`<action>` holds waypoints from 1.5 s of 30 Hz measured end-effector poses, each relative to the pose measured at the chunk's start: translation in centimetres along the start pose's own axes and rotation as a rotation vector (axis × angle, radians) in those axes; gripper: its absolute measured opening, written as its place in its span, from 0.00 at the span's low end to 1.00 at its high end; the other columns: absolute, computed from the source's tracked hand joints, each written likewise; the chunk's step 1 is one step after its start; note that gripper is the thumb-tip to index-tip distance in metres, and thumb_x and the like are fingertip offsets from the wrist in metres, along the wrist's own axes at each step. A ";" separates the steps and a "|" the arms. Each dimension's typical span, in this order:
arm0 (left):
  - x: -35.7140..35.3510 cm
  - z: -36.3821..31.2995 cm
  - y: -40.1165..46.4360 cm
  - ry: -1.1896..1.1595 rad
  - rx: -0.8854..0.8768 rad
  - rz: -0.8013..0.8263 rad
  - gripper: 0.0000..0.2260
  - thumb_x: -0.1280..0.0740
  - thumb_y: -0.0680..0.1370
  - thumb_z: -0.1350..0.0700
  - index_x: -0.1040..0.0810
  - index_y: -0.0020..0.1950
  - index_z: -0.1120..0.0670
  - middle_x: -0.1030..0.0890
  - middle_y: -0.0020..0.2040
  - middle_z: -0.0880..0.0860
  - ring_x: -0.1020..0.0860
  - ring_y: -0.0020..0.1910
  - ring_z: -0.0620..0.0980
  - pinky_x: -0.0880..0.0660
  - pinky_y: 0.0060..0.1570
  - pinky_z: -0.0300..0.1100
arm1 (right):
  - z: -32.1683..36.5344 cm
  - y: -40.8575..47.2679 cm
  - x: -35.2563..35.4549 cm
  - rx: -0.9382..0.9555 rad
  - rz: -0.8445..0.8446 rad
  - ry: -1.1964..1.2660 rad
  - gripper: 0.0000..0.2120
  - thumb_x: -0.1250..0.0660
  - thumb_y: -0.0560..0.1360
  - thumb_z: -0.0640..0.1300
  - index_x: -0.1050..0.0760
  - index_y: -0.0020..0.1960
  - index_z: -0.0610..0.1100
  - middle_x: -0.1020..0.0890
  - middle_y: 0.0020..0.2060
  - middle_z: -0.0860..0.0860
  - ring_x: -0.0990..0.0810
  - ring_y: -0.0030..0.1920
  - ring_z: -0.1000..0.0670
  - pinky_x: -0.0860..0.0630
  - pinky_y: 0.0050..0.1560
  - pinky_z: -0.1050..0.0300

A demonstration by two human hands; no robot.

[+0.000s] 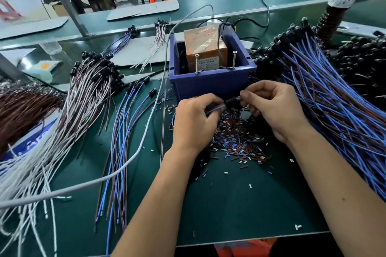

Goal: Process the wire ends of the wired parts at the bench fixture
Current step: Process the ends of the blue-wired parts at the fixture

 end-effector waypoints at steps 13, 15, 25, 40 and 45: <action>-0.1 0.4 0.0 -0.096 0.109 0.031 0.04 0.26 0.75 0.60 0.16 0.42 0.52 0.18 0.35 0.43 0.21 0.35 0.43 0.23 0.38 0.45 | 0.2 0.0 0.8 0.086 -0.042 -0.030 0.06 0.27 0.78 0.39 0.18 0.45 0.47 0.14 0.35 0.44 0.23 0.28 0.53 0.27 0.29 0.63; -0.1 0.4 0.0 -0.122 0.135 0.036 0.05 0.26 0.76 0.59 0.16 0.42 0.51 0.18 0.35 0.44 0.20 0.35 0.45 0.23 0.38 0.44 | 0.3 0.0 0.7 0.103 -0.045 -0.033 0.06 0.26 0.78 0.39 0.18 0.44 0.48 0.14 0.35 0.44 0.22 0.29 0.53 0.27 0.29 0.63; 0.0 0.7 0.3 -0.258 0.312 -0.051 0.10 0.27 0.77 0.58 0.19 0.36 0.51 0.17 0.33 0.50 0.20 0.34 0.52 0.25 0.36 0.44 | 0.4 -0.5 -0.8 -0.066 0.012 0.173 0.14 0.30 0.79 0.54 0.18 0.45 0.42 0.17 0.32 0.46 0.26 0.27 0.53 0.31 0.26 0.63; -0.6 0.2 0.1 -0.365 0.237 0.020 0.07 0.28 0.78 0.58 0.17 0.40 0.51 0.17 0.35 0.48 0.19 0.36 0.50 0.22 0.40 0.49 | 1.1 -1.6 -2.5 0.080 0.027 0.221 0.05 0.27 0.78 0.39 0.15 0.44 0.42 0.18 0.32 0.47 0.28 0.26 0.54 0.34 0.23 0.64; -0.5 0.3 0.1 -0.362 0.238 0.006 0.07 0.29 0.78 0.58 0.18 0.40 0.52 0.17 0.34 0.50 0.20 0.35 0.56 0.23 0.38 0.54 | 1.3 -1.6 -2.1 0.021 -0.015 0.271 0.09 0.30 0.80 0.43 0.16 0.44 0.42 0.19 0.33 0.47 0.28 0.27 0.54 0.34 0.23 0.63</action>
Point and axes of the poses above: each hand's wrist, its own y-axis towards the middle knuckle, its own x-axis out of the back of the hand, z = x × y, the point moved 3 cm from there along y, towards the middle knuckle
